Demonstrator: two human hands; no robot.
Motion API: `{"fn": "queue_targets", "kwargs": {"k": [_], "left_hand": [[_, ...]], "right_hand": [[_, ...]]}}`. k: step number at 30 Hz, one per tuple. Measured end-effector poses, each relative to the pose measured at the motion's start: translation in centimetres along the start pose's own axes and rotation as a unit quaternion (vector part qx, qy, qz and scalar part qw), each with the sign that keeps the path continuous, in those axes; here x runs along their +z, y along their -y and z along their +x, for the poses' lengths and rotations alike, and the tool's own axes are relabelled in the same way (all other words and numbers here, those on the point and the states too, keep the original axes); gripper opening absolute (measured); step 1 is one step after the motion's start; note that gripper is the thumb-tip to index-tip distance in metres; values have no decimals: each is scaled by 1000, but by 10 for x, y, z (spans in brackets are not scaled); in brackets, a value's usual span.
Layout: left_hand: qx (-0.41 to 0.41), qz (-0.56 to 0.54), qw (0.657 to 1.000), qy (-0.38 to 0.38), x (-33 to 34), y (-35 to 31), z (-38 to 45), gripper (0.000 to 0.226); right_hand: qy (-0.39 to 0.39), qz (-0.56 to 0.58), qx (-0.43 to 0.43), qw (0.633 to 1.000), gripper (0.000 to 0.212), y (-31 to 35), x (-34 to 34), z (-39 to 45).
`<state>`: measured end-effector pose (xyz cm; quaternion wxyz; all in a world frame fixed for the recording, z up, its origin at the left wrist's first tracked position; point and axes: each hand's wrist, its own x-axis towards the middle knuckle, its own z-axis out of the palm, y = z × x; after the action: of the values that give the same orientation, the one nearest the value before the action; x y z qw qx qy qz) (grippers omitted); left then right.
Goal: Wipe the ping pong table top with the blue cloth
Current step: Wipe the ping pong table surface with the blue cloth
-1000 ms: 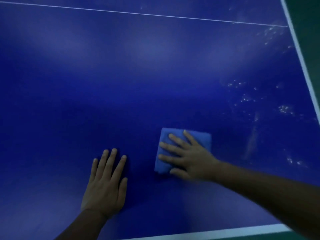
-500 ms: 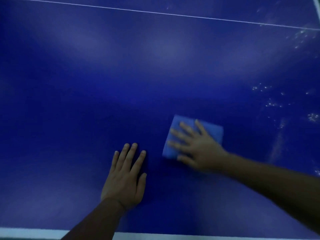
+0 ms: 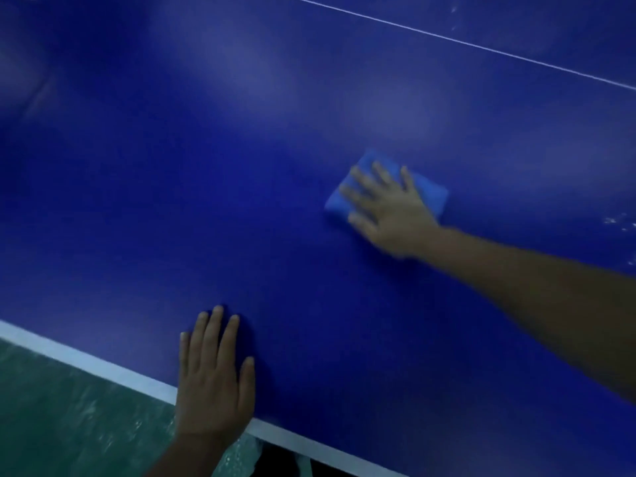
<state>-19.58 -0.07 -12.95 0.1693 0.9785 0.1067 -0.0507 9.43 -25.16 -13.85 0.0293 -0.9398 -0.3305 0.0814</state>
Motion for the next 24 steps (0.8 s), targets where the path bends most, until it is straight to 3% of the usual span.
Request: {"fn": "queue_targets", "kwargs": {"k": [3,5,7,8,10,12,13,14,16,18,19,21,24], "left_hand": [[6,9,1000,5,4,3,-2,64],[15,15,1000,8,6,5,-3,63],[17,10,1000,5,8,8,-4,61],[17,7,1000,5,8,8,-4,61],[15,5,1000,2,8,8,-3,62],[19,5,1000,3,9,8,-3,62],[21,7,1000,6,9,8,-3,63],[22,8,1000,8,9,8,-4,63],[23,12,1000,9,9,9,-3,62],[22,18,1000,10,8,8,-4,61],[22,16,1000,9,7,8,-4,60],[35,14,999,3,8,8,-5,61],[72,17,997,-5,9,9,-6,58]], "right_hand": [[0,23,95,995,59,-1,-17,86],[5,21,67,998,60,40,-16,113],[-13,-9,-68,998,58,87,-5,90],[-12,-19,-183,983,56,104,5,59],[14,-16,-385,923,53,112,21,-10],[55,-35,-452,889,52,71,13,-30],[35,-53,-421,905,55,42,9,-17],[22,-58,-335,940,59,14,2,4],[4,-25,-52,998,65,-31,-18,45],[-14,26,155,987,63,-34,-25,57],[-32,24,178,983,61,-18,-17,46],[-69,5,75,995,57,34,11,-9],[-17,11,-219,976,55,91,45,-135]]}}
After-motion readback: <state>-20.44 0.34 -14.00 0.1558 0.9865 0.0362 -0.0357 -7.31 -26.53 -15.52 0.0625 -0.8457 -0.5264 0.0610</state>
